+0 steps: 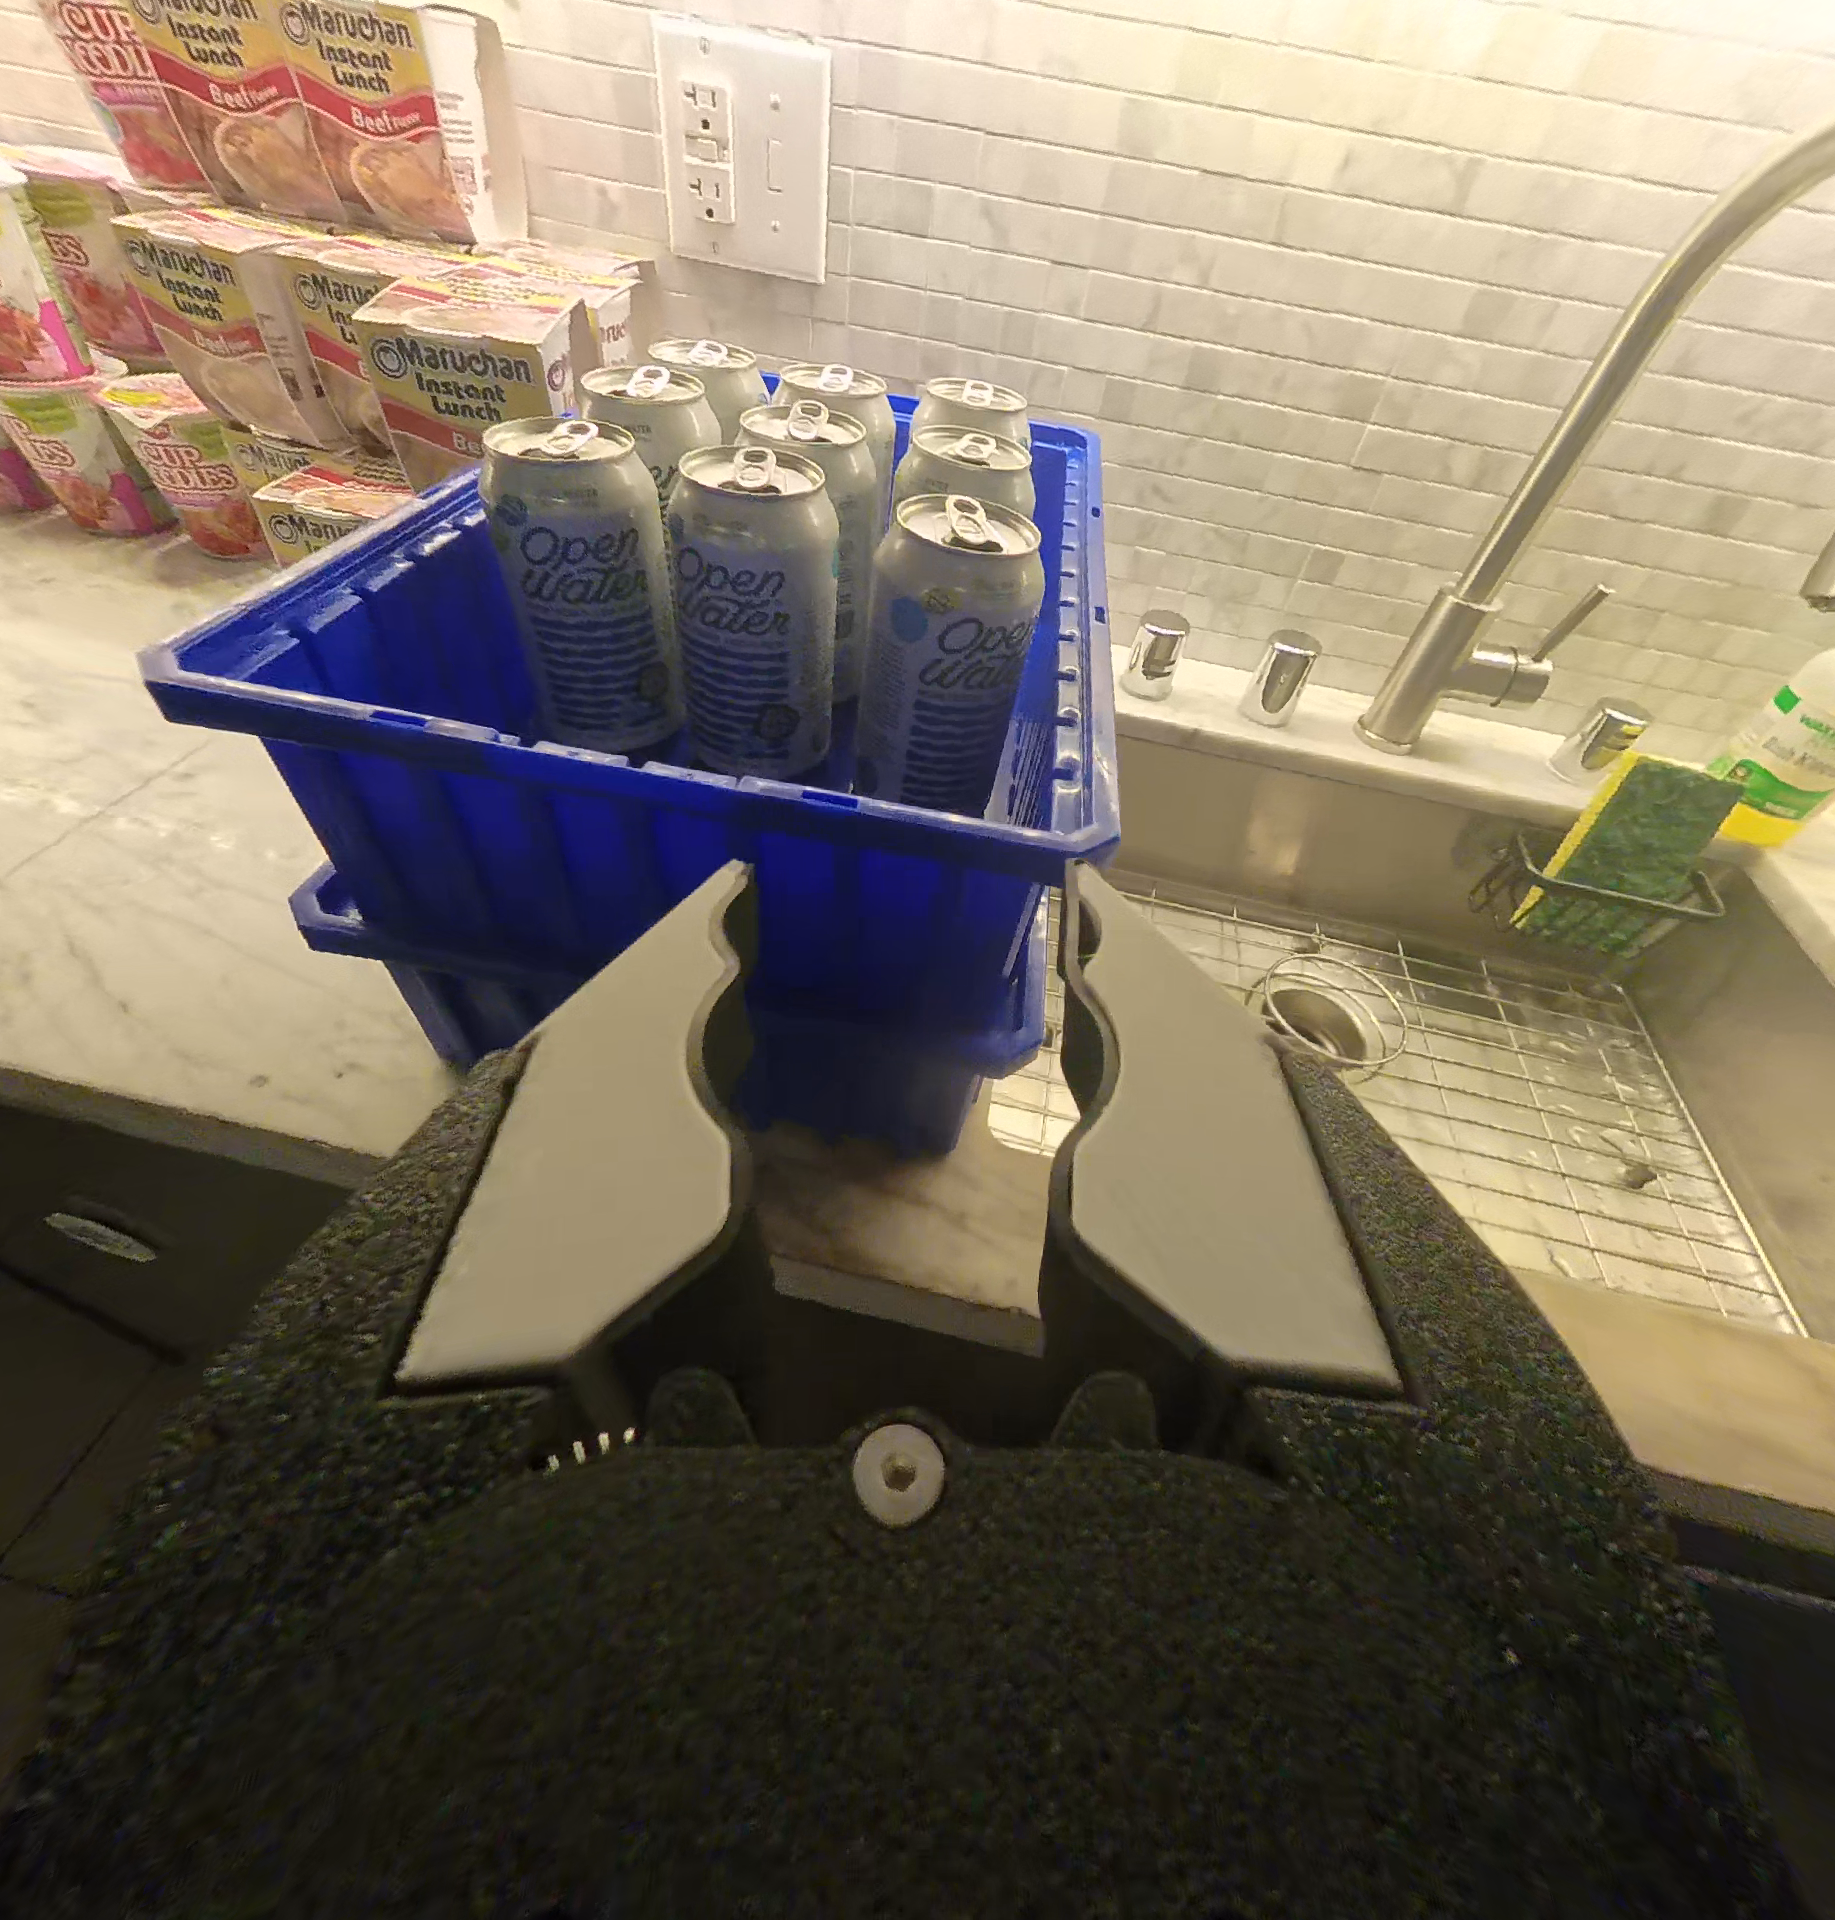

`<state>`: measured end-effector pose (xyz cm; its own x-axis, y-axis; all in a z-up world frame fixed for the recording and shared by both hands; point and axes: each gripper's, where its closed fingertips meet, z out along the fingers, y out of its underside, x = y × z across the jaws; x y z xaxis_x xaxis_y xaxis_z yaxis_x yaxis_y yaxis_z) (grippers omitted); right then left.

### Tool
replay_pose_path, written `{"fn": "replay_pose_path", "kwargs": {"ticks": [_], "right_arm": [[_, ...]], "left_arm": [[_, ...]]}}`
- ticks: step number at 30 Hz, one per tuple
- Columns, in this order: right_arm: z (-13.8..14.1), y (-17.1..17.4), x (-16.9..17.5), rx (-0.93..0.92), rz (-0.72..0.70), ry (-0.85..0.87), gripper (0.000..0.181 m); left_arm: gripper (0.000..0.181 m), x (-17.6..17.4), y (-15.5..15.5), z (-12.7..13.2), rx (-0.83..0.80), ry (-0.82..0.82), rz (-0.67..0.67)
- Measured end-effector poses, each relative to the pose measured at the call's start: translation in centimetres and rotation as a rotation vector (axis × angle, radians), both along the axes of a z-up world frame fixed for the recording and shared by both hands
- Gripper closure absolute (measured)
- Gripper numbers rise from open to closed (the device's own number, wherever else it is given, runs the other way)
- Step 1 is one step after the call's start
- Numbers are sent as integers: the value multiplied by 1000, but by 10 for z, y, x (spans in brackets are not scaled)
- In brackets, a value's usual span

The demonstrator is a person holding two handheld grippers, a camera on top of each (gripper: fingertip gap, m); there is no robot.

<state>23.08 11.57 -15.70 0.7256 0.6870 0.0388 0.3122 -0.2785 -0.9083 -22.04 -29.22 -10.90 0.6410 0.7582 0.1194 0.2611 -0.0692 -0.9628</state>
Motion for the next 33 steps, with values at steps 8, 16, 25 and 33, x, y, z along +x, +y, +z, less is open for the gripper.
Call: {"fn": "replay_pose_path", "kwargs": {"ticks": [8, 16, 25, 33], "right_arm": [[-4, 11, -5, -15, 8, 5, 80], [-6, 24, -9, -30, 11, 27, 82], [-10, 40, -22, -30, 68, 22, 86], [-10, 48, -33, -7, 141, 1, 92]], "left_arm": [[122, 1, 13, -1, 24, -17, -17], [117, 0, 32, 3, 14, -15, -40], [127, 3, 39, 2, -8, -16, -11], [170, 20, 45, 13, 65, 27, 0]]}}
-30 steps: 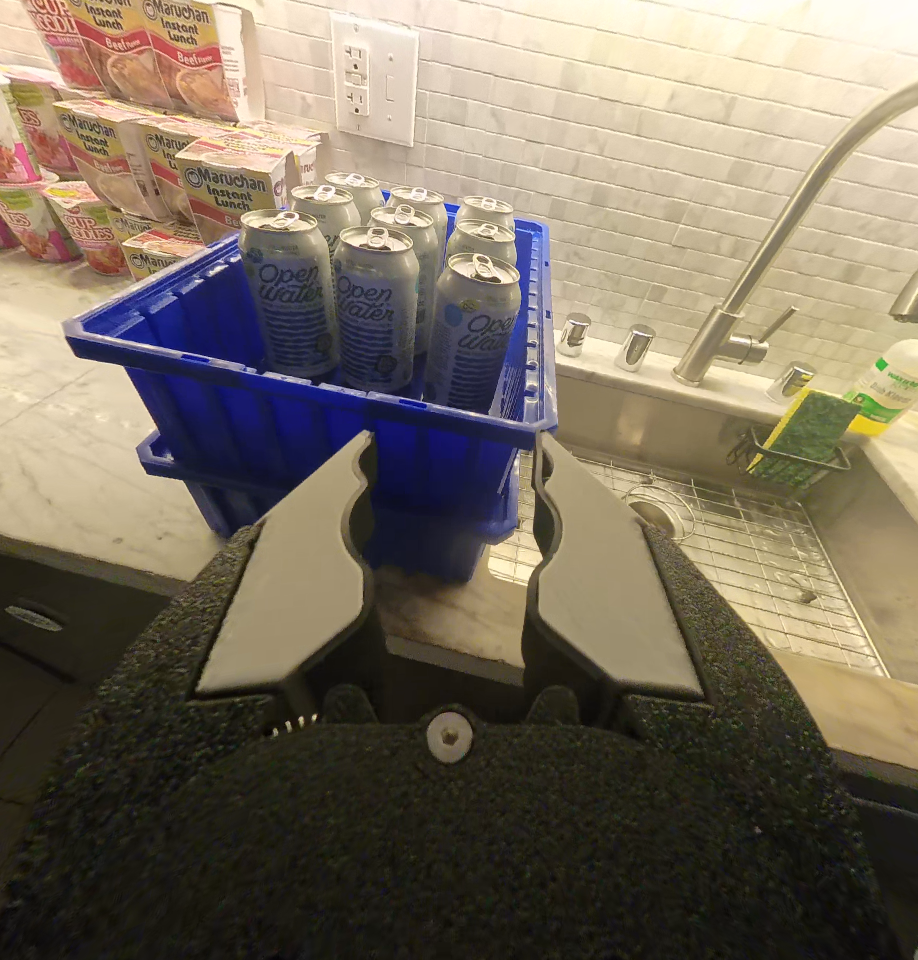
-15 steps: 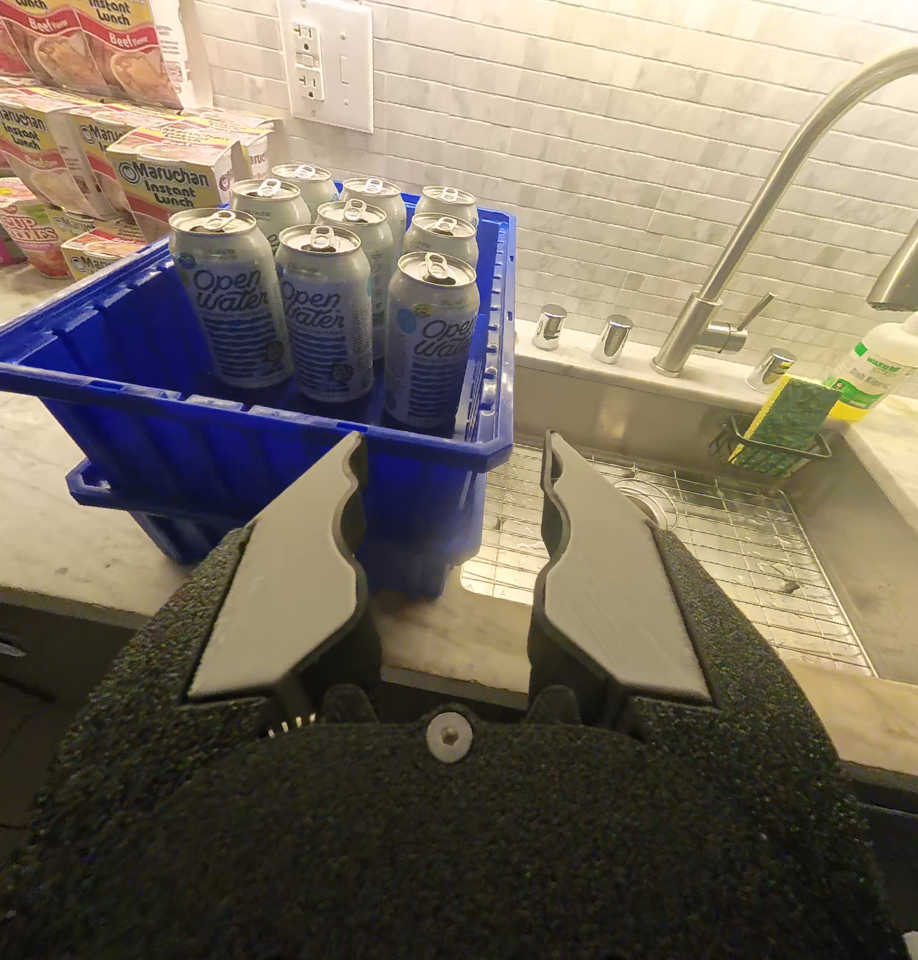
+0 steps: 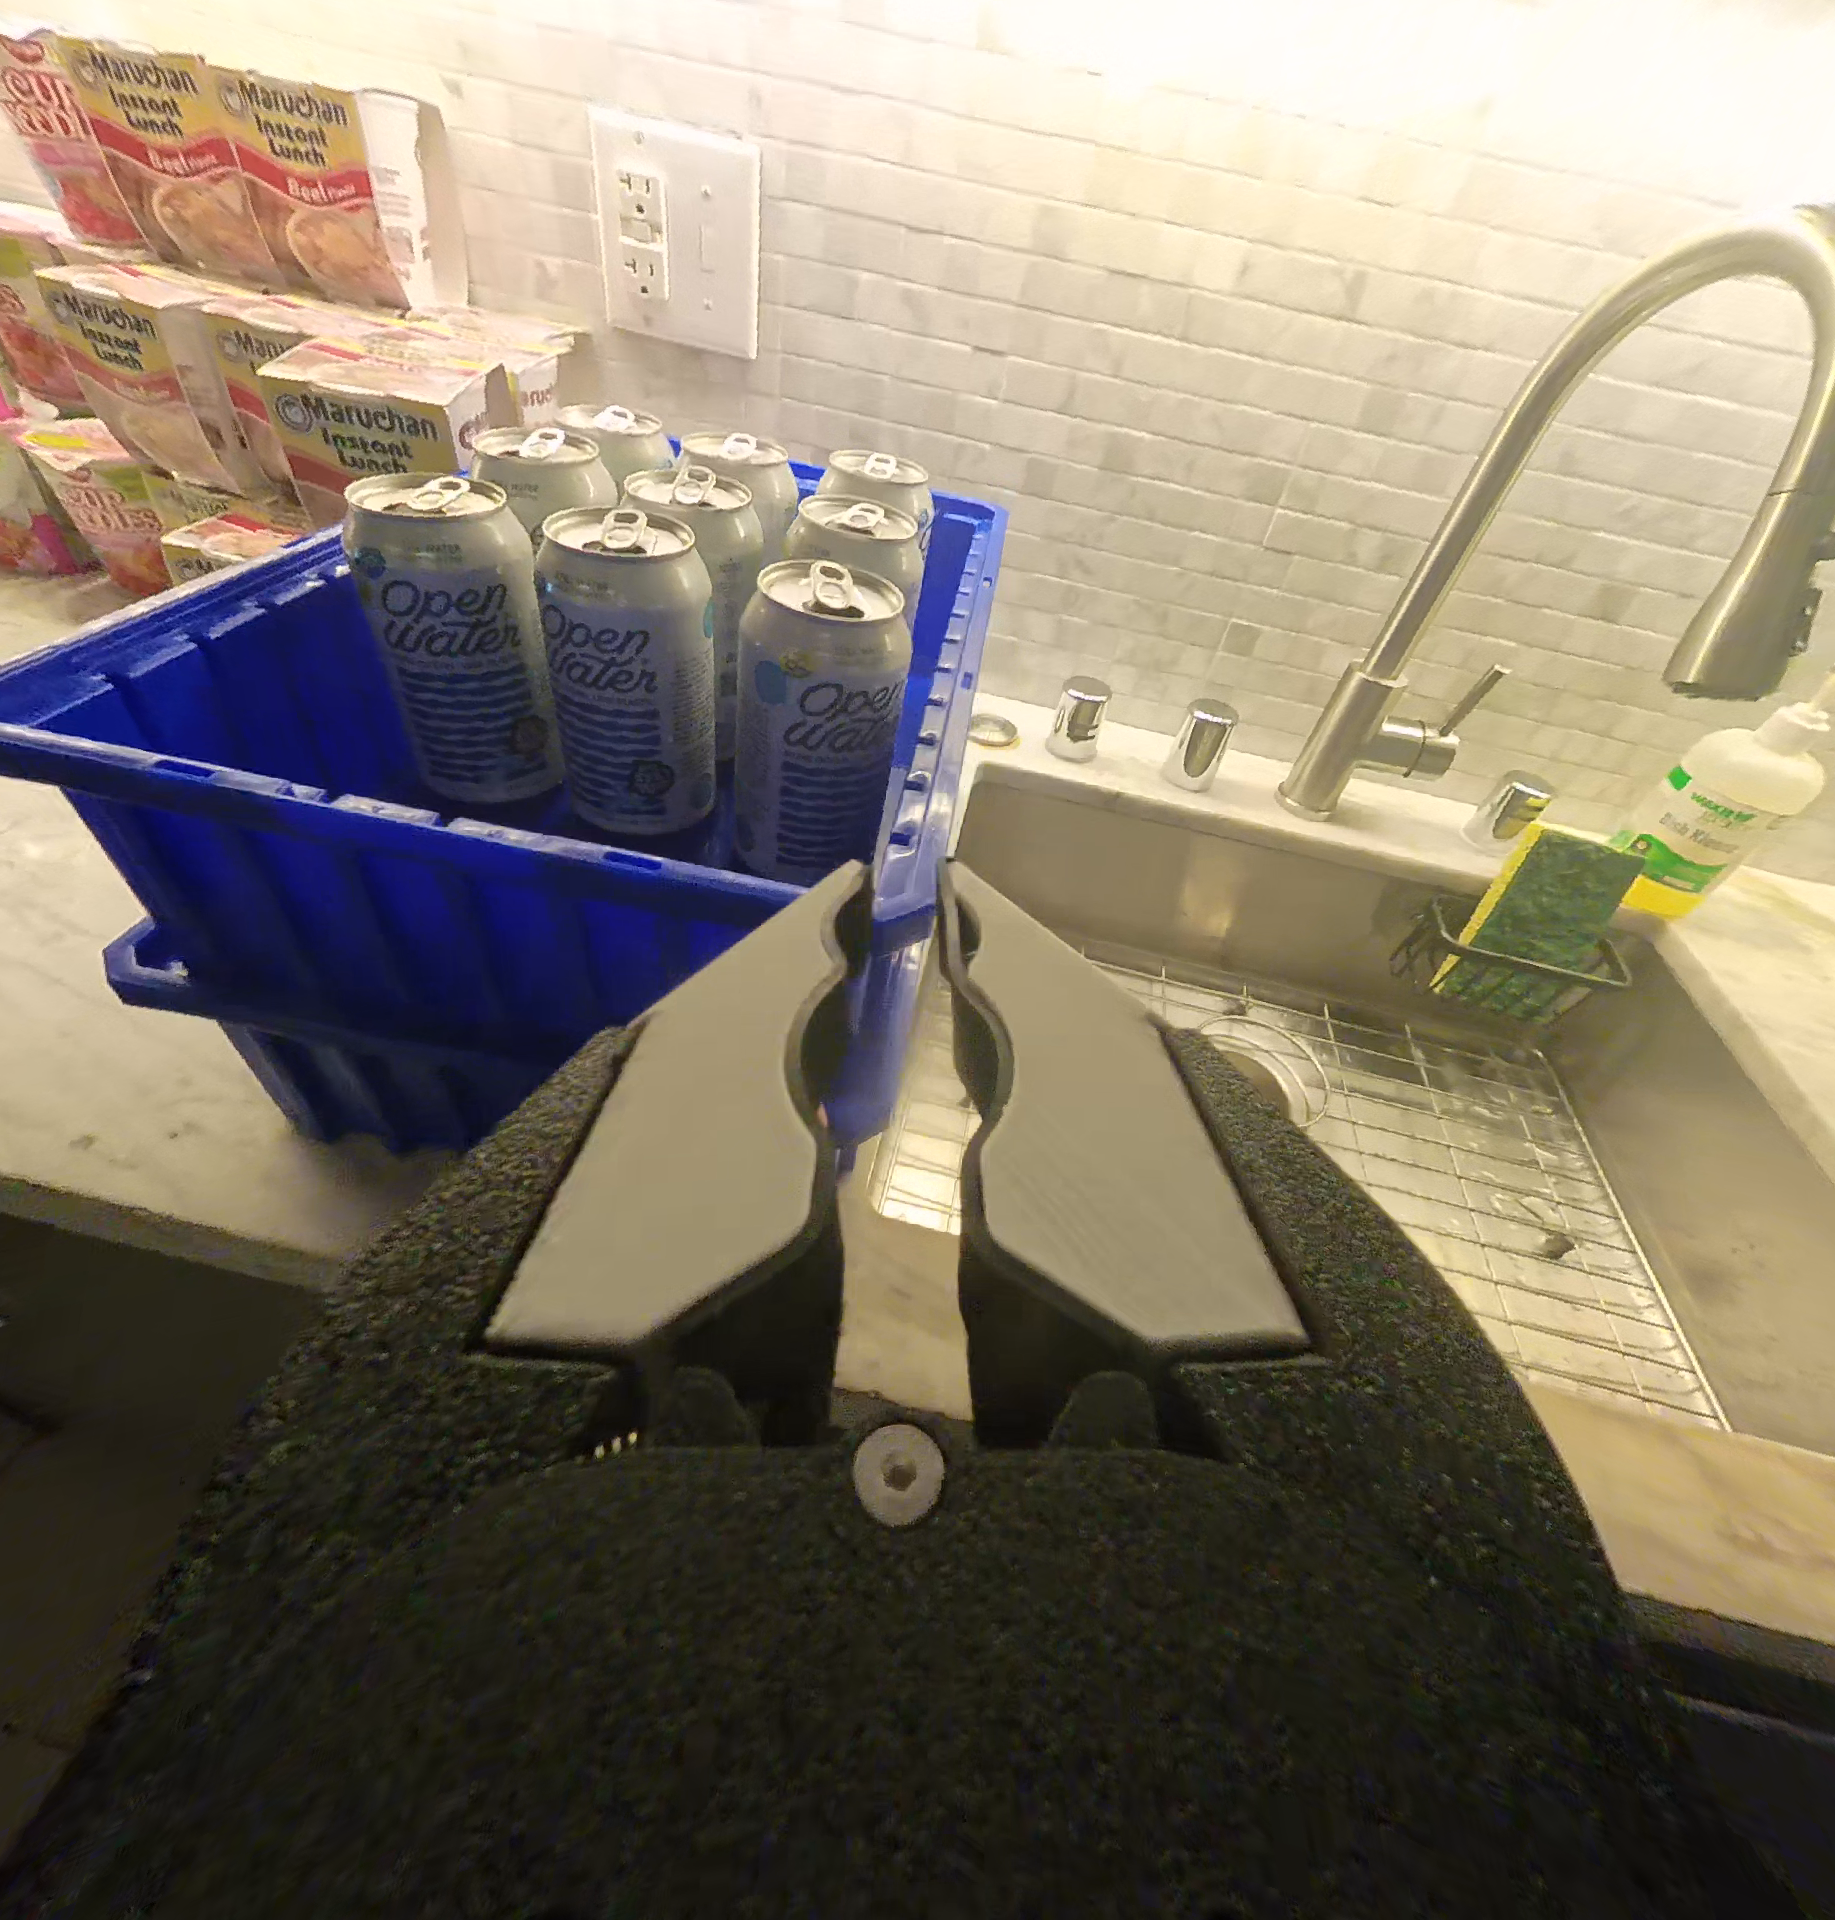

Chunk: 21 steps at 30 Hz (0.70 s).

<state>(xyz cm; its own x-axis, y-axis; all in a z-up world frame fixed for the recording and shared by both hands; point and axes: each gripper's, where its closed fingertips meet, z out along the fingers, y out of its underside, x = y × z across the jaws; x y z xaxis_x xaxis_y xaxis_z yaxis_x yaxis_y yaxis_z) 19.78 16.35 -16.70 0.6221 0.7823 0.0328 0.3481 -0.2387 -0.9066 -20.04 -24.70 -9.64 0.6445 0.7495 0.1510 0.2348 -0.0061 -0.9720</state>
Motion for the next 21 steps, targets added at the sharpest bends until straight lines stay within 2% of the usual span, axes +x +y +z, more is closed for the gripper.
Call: {"fn": "replay_pose_path", "kwargs": {"ticks": [2, 5, 6, 8, 10, 12, 14, 17, 19, 21], "right_arm": [[0, 1, 0, 1, 17, 0, 95], [1, 5, 2, 8, 38, 2, 105], [2, 8, 4, 19, 45, -3, 112], [7, 17, 6, 54, 73, -22, 141], [26, 36, 4, 119, 93, -21, 165], [49, 62, -2, 160, 130, -22, 170], [66, 88, -14, 146, 206, -60, 165], [73, 129, -32, 97, 328, -211, 123], [61, 155, -41, 68, 408, -366, 98], [41, 178, -45, 54, 484, -551, 84]], "left_arm": [[181, 6, 5, 5, 16, 24, -17], [181, 13, 14, 4, 22, 35, -28], [181, 16, 17, 4, 26, 41, -31], [181, 23, 29, 3, 26, 48, -54], [181, 32, 45, -2, 12, 44, -96], [181, 41, 65, -3, 2, 46, -147], [181, 51, 85, 1, 8, 56, -198], [177, 67, 112, 6, 20, 65, -261], [176, 78, 127, 7, 33, 54, -298], [176, 88, 139, 6, 40, 34, -335]]}}
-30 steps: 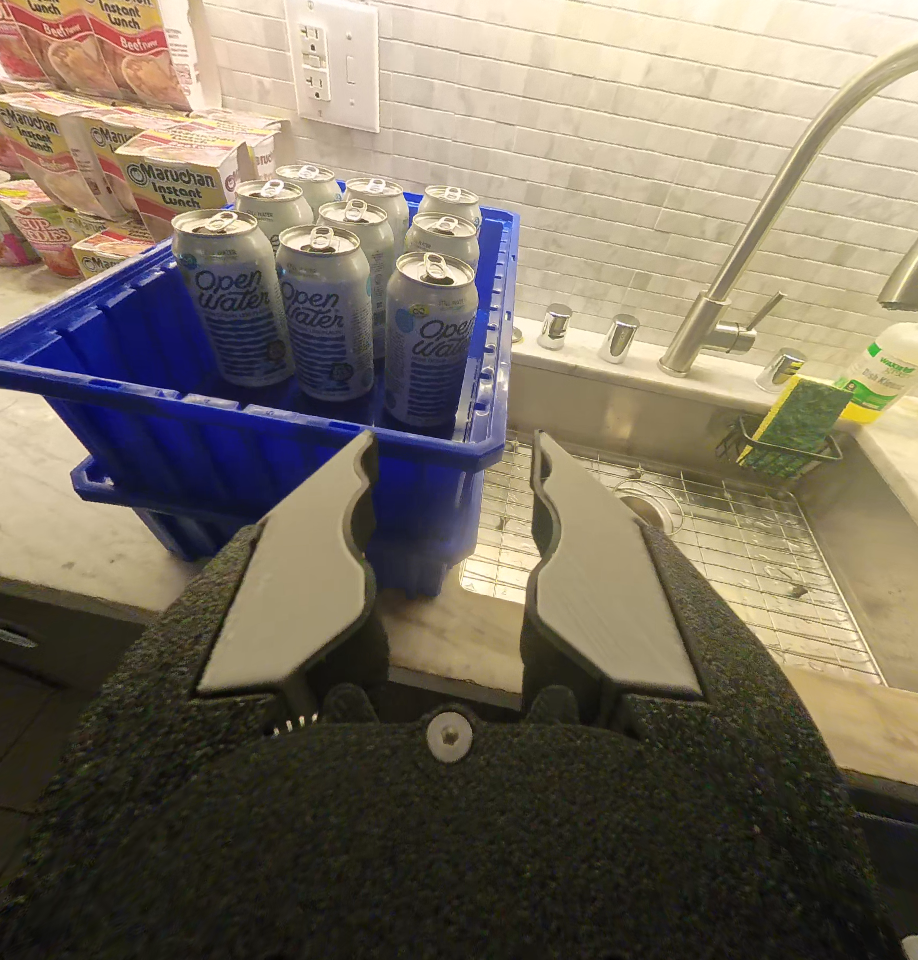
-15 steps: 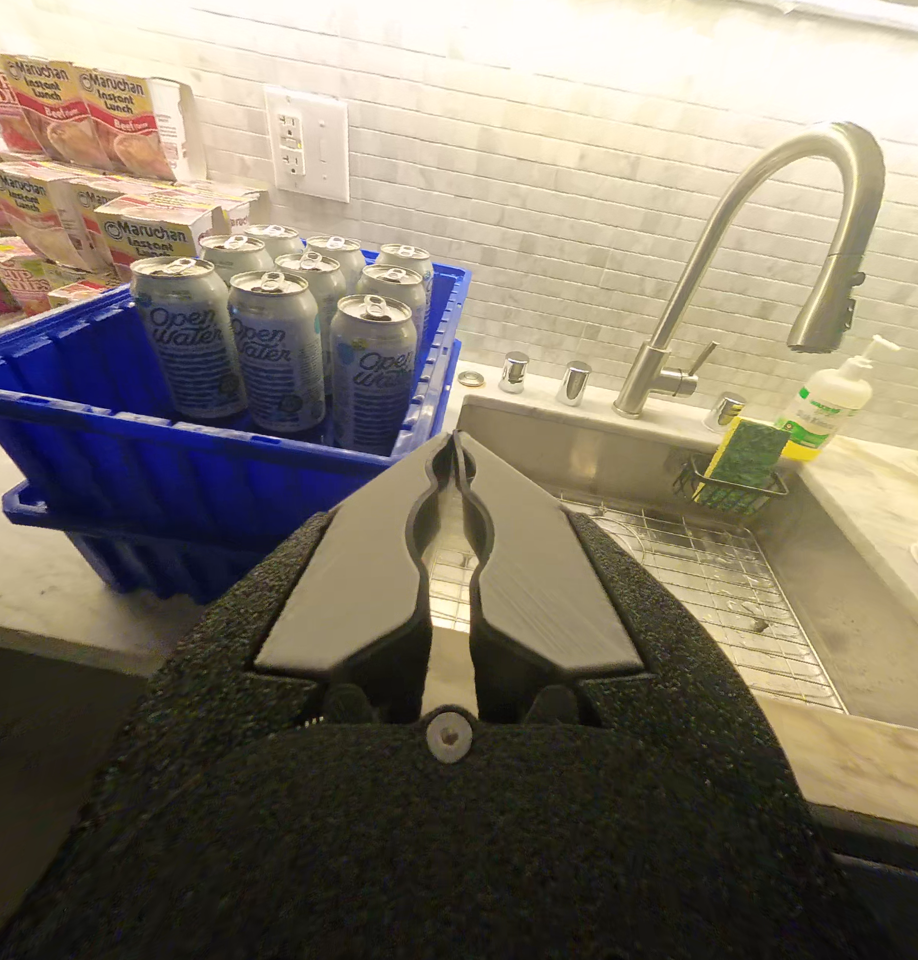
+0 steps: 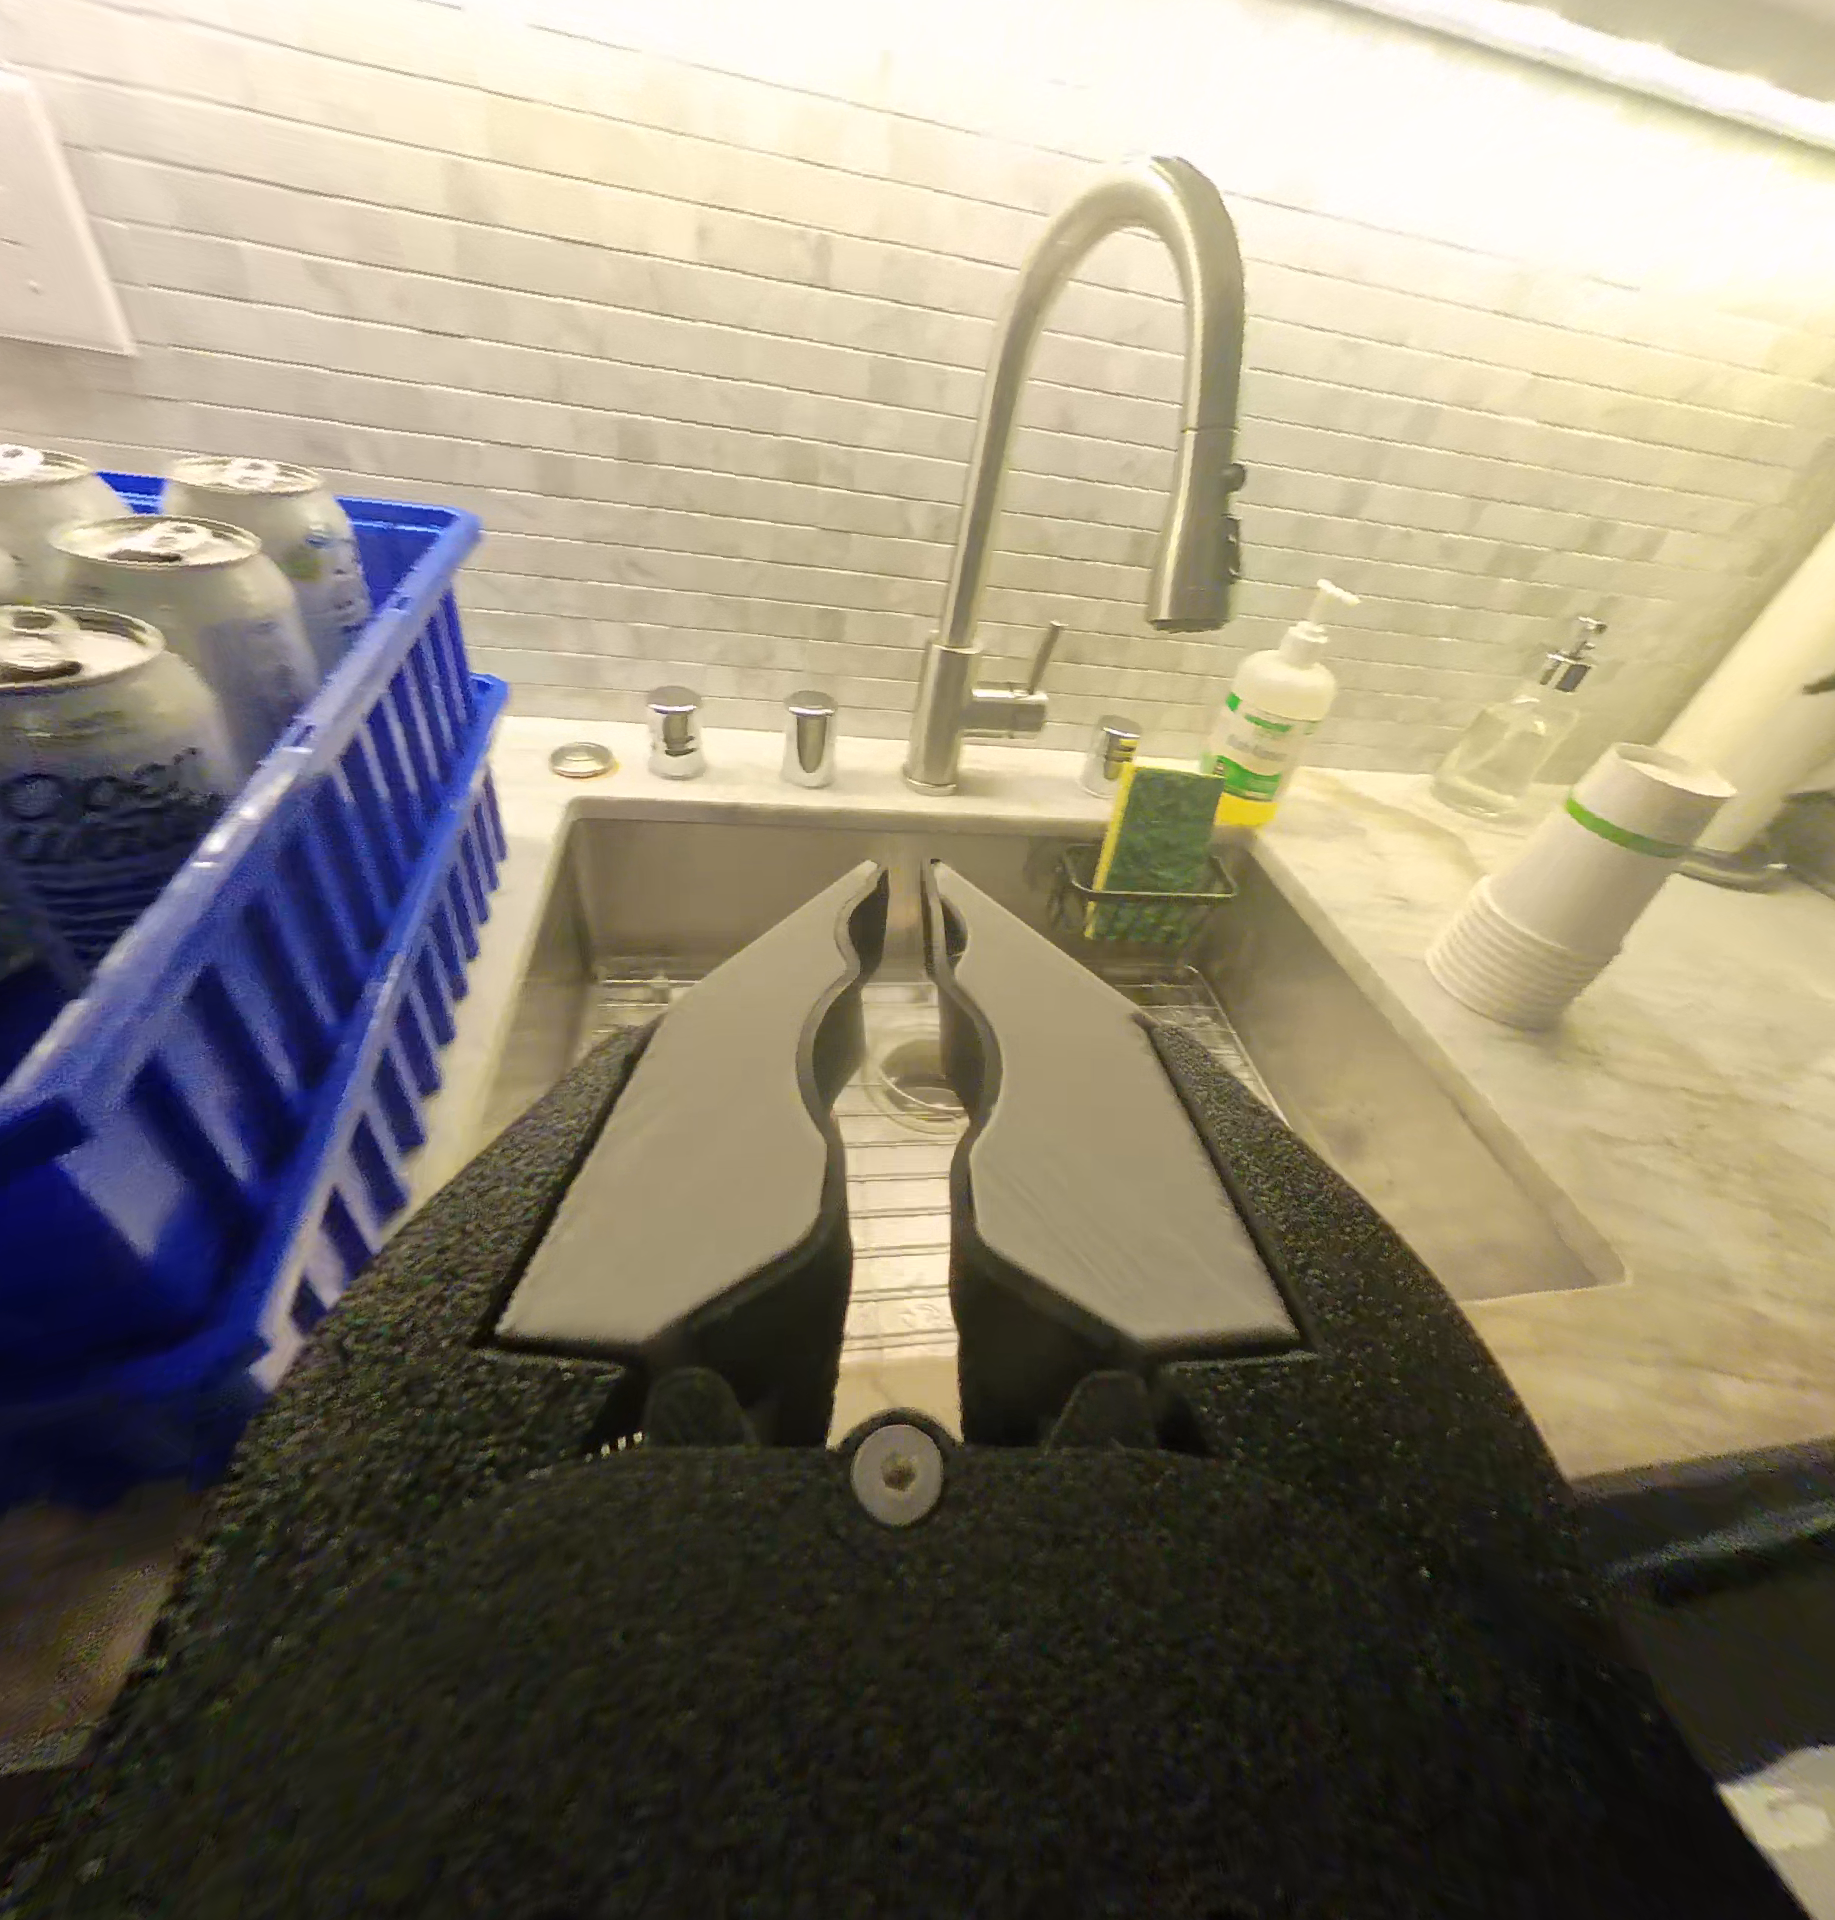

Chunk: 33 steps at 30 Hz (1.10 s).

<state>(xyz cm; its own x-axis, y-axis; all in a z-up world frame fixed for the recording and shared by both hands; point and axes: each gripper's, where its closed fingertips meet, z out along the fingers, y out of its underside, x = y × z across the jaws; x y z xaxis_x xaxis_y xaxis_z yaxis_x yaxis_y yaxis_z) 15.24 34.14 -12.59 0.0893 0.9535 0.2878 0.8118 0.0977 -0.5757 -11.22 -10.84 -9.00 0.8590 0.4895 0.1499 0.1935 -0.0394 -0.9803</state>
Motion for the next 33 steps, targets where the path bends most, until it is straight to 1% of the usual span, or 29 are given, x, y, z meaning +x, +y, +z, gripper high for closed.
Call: {"fn": "replay_pose_path", "kwargs": {"ticks": [1, 4, 8, 11, 13, 15, 19, 33], "right_arm": [[-7, 11, -3, 14, 31, -60, 82], [-28, 29, -9, -27, 103, -225, 78], [-51, 37, -11, -129, 160, -351, 79], [-62, 34, -13, -174, 200, -408, 84], [-67, 34, -14, -171, 219, -430, 97], [-65, 35, -17, -171, 232, -422, 107], [-59, 34, -15, -180, 248, -429, 107], [-9, 30, -6, -157, 272, -450, 107]], "left_arm": [[176, 4, 4, -2, -6, -7, -15], [175, 14, 9, -10, -43, -19, -39], [175, 17, 5, -20, -72, -46, -27], [174, 16, 0, -25, -82, -69, -8], [174, 16, -3, -28, -89, -78, 2], [174, 16, -3, -30, -94, -85, 7], [174, 17, -2, -31, -101, -88, 0], [174, 20, 11, -32, -113, -93, -62]]}}
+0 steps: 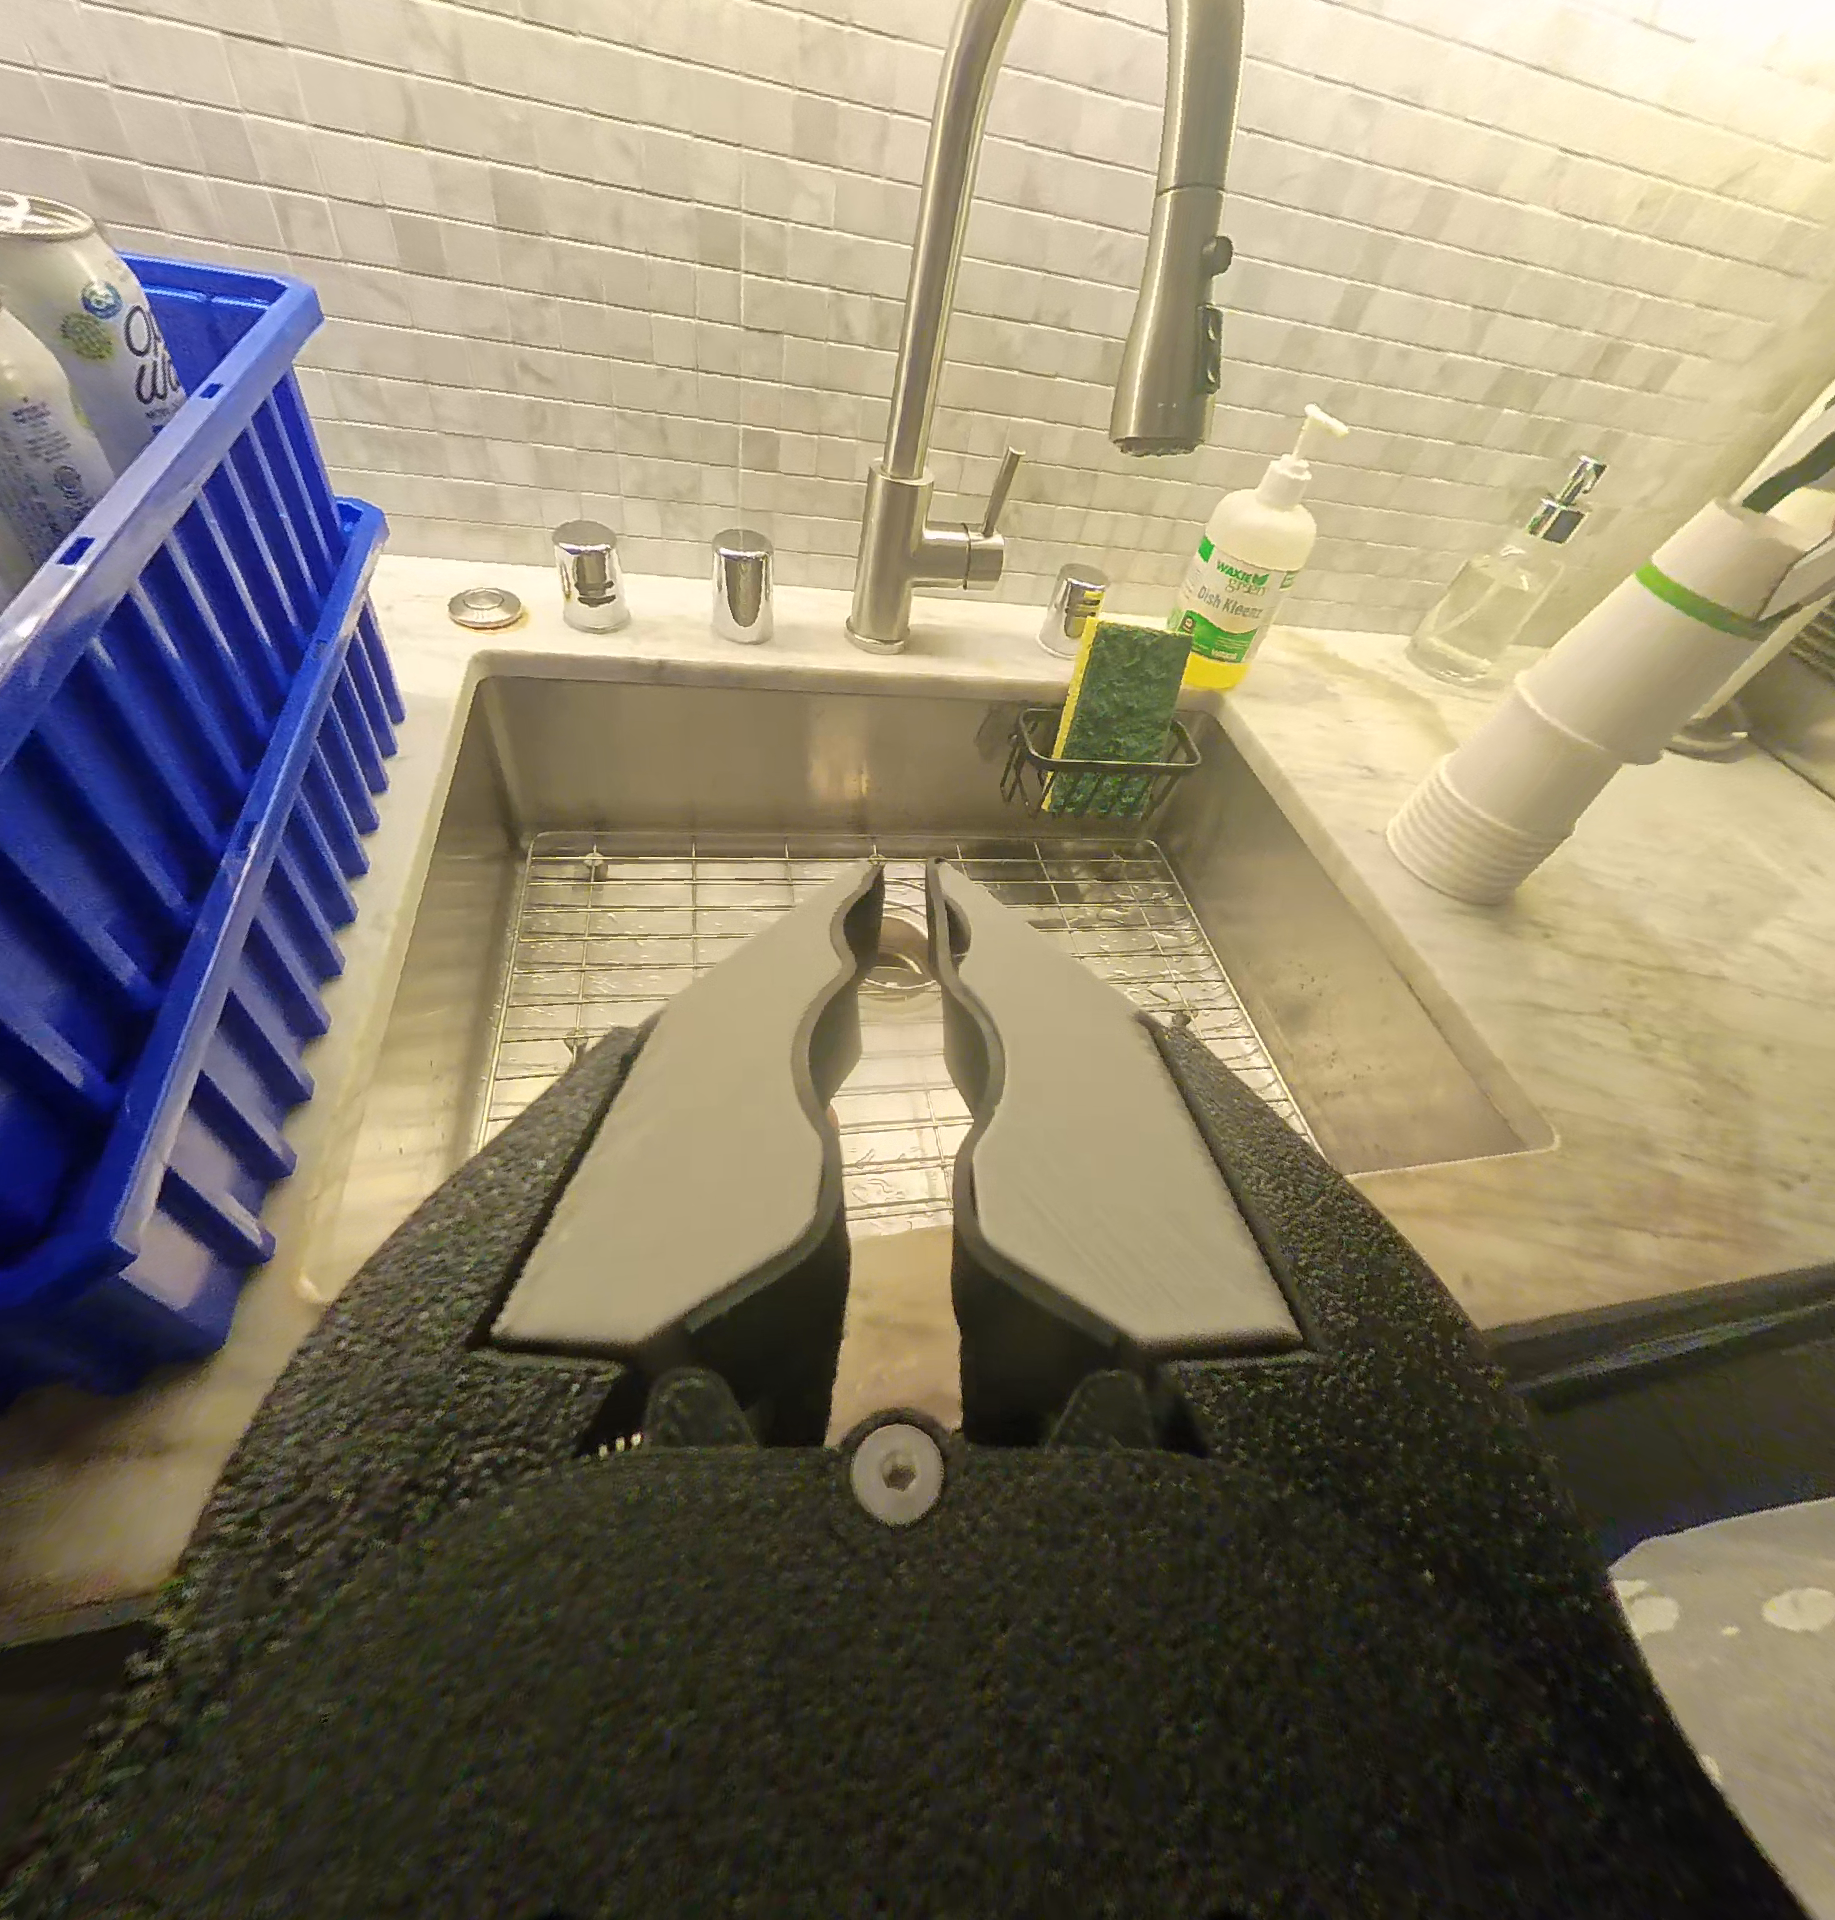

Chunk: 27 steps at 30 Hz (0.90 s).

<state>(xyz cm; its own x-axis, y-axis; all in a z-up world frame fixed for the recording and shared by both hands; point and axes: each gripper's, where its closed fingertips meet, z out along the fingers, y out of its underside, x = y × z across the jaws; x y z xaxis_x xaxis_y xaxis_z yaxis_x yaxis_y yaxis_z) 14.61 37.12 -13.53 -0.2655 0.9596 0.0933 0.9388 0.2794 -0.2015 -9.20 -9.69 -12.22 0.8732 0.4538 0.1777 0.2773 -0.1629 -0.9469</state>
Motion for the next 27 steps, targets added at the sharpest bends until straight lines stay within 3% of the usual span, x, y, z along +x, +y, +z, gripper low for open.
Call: {"fn": "replay_pose_path", "kwargs": {"ticks": [4, 9, 14, 17, 21, 27], "right_arm": [[30, -7, 7, 61, 43, 3, 107], [91, -31, 16, 140, 91, 99, 108], [134, -84, 8, -45, -19, 556, 108], [137, -125, -3, -332, -173, 926, 108], [144, -182, -15, -963, -400, 1381, 108], [134, -271, -37, -1731, -449, 1576, 107]], "left_arm": [[172, 3, 3, -4, 13, -36, -19], [167, 12, 15, -9, 30, -78, -81], [143, 40, 41, -11, 32, -119, -259], [128, 67, 60, -1, 71, -159, -401], [112, 100, 83, 26, 148, -191, -569], [97, 134, 103, 94, 345, -228, -762]]}}
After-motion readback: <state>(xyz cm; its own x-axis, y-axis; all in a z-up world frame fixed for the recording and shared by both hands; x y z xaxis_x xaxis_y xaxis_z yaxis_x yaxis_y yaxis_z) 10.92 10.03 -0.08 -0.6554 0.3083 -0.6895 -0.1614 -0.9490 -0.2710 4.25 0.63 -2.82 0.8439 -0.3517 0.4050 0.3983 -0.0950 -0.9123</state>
